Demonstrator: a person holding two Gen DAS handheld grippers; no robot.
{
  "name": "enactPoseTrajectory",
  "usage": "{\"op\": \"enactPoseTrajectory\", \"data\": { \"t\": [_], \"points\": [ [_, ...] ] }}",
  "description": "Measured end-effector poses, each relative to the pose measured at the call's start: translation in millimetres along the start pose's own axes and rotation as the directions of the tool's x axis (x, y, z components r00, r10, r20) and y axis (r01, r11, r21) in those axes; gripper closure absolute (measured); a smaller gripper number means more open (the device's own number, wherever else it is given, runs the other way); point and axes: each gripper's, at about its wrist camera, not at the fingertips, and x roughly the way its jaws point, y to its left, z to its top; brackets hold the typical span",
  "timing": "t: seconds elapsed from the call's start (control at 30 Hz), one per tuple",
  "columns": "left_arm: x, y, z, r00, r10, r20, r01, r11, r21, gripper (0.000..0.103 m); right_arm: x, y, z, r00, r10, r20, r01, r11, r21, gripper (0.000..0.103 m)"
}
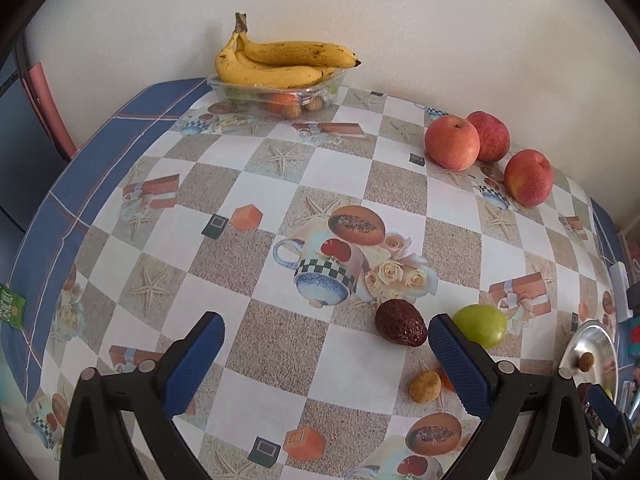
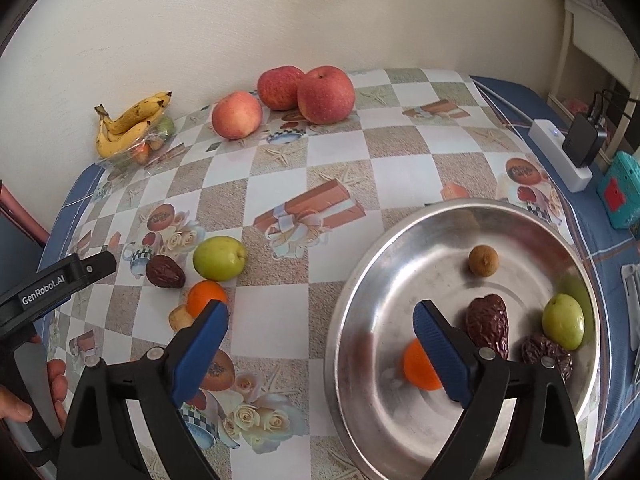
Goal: Organize fruits
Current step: 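Withdraw both tools from the bowl toward the remaining fruit, then grasp a dark date with the left tool while the right tool grasps an orange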
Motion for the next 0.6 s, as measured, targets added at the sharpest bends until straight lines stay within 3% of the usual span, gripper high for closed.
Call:
{"op": "enactPoseTrajectory", "data": {
  "t": [0.27,0.4,0.6],
  "points": [
    [5.3,-2.4,5.1,0.998,-0.049,0.033,0.049,0.999,0.000,0.000,3.5,33.0,8.0,0.997,0.081,0.000,-0.080,0.994,-0.076,0.009],
    [9.4,-2.8,6.9,0.995,-0.091,0.048,0.091,0.996,-0.001,0.000,6.9,45.6,14.3,0.990,0.138,-0.002,-0.138,0.989,-0.061,0.009],
    [16.5,5.0,16.4,0.988,-0.155,0.023,0.156,0.987,-0.046,0.000,13.0,58.0,17.9,0.994,0.113,-0.001,-0.112,0.990,-0.088,0.009]
  ]
}}
